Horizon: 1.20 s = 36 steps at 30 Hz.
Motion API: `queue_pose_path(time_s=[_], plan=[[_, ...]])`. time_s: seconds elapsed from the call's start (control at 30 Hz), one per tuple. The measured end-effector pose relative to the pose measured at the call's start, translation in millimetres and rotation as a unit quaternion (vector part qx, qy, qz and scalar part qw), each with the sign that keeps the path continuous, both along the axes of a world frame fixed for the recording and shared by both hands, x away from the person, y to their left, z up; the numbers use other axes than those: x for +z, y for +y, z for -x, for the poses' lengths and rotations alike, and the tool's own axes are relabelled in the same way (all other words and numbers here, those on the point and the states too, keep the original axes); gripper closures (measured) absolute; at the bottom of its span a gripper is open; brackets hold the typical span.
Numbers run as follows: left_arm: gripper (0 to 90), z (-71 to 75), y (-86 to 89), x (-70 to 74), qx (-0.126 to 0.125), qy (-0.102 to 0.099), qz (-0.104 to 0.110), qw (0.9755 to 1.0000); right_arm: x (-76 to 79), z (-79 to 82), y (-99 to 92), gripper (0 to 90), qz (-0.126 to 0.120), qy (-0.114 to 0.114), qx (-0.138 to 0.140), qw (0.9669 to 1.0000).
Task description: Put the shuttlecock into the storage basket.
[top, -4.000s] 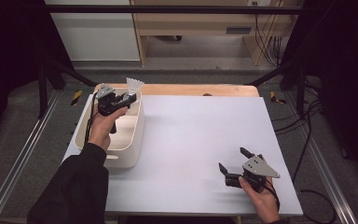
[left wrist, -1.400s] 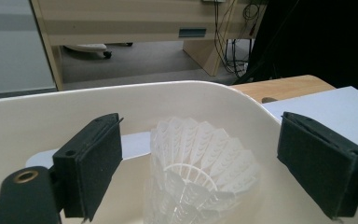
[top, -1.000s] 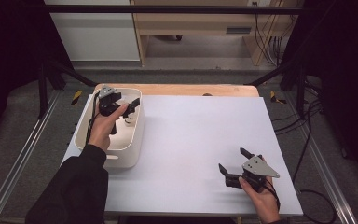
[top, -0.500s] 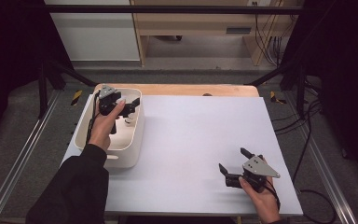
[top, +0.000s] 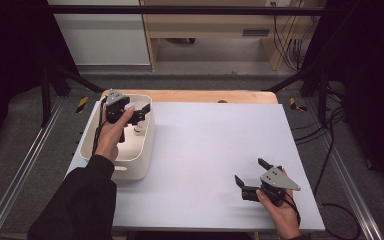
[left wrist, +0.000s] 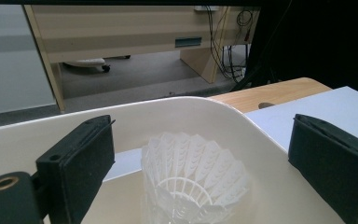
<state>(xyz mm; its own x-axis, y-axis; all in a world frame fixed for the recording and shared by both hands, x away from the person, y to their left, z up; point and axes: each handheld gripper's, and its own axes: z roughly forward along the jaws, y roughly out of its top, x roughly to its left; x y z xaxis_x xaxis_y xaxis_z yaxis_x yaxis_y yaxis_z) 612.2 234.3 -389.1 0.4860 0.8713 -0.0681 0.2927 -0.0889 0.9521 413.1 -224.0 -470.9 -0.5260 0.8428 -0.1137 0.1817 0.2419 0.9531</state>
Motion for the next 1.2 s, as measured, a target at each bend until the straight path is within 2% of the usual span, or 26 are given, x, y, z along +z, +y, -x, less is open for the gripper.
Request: queue_pose_path(time_s=[0.27,0.43,0.67,0.9,1.2], plan=[[6.4,1.5,-1.4,2.2,-0.004,-0.007,0.002,1.0000,1.0,0.4,-0.6,3.3,-0.005,0.001,-0.001,1.0000],[6.0,3.8,-1.8,4.4,-0.011,-0.001,0.009,0.9999,1.8,1.4,-0.5,3.1,-0.007,-0.002,0.000,1.0000],[4.8,8.7,-0.6,12.6,-0.020,-0.023,0.023,0.9993,2.2,1.7,1.0,3.1,-0.008,-0.003,0.003,1.0000],[4.6,10.6,1.1,15.2,-0.022,-0.030,0.027,0.9990,1.7,1.3,1.4,3.0,-0.010,-0.002,0.005,0.9999],[4.5,12.4,-2.3,19.1,-0.038,-0.049,0.049,0.9969,1.0,0.7,1.3,2.9,-0.014,-0.001,0.007,0.9999]])
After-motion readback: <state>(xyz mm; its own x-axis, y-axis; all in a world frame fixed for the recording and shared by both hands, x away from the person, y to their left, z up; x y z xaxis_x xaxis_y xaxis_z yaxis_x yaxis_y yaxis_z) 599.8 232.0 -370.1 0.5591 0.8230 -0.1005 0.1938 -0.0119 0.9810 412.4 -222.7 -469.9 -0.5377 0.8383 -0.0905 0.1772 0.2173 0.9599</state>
